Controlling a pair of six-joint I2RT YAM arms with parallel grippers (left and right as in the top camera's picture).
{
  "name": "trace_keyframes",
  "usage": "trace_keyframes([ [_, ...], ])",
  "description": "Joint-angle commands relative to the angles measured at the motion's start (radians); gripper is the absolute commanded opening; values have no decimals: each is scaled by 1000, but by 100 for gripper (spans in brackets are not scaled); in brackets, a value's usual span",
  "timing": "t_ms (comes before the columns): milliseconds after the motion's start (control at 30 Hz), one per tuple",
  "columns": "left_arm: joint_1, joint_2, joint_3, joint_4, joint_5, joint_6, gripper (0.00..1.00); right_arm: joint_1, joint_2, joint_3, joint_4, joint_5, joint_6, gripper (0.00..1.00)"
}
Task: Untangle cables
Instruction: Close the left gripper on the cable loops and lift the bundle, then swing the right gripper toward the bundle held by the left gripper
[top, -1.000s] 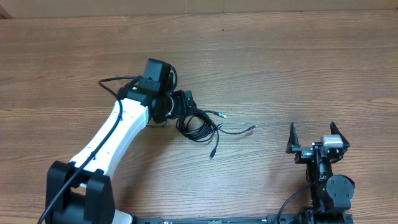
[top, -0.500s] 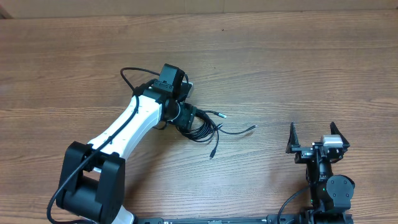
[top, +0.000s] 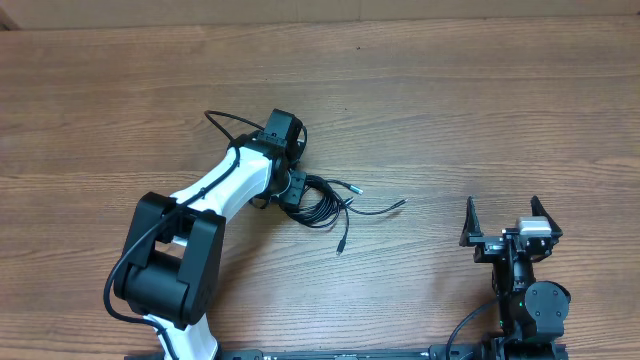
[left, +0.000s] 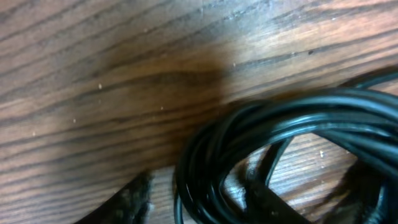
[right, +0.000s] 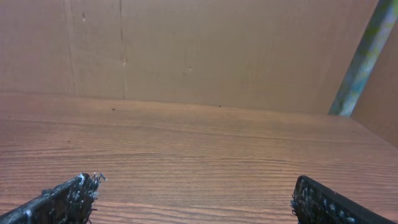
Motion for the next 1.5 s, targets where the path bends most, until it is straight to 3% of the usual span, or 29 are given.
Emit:
trace_keyframes([
  [0, -1, 29, 11, 6, -1, -39, 36, -3, -12, -10, 2, 2, -4, 100],
  [67, -1, 29, 11, 5, -2, -39, 12, -3, -12, -10, 2, 2, -4, 100],
  [100, -1, 29, 11, 5, -3, -38, 4, -3, -12, -10, 2, 2, -4, 100],
  [467, 15, -30, 185, -230, -5, -39, 4, -3, -12, -10, 2, 2, -4, 100],
  [700, 15, -82, 294, -359, 71, -38, 4, -3, -12, -10, 2, 2, -4, 100],
  [1267, 20, -310, 307, -497, 13, -31, 4, -3, -12, -10, 14, -3, -4, 100],
  [1333, 20, -312, 307, -496, 17, -60, 4, -3, -12, -10, 28, -72, 11, 100],
  [1467, 20, -311, 306, -487, 17, -234, 4, -3, -12, -10, 26, -251, 126, 100],
])
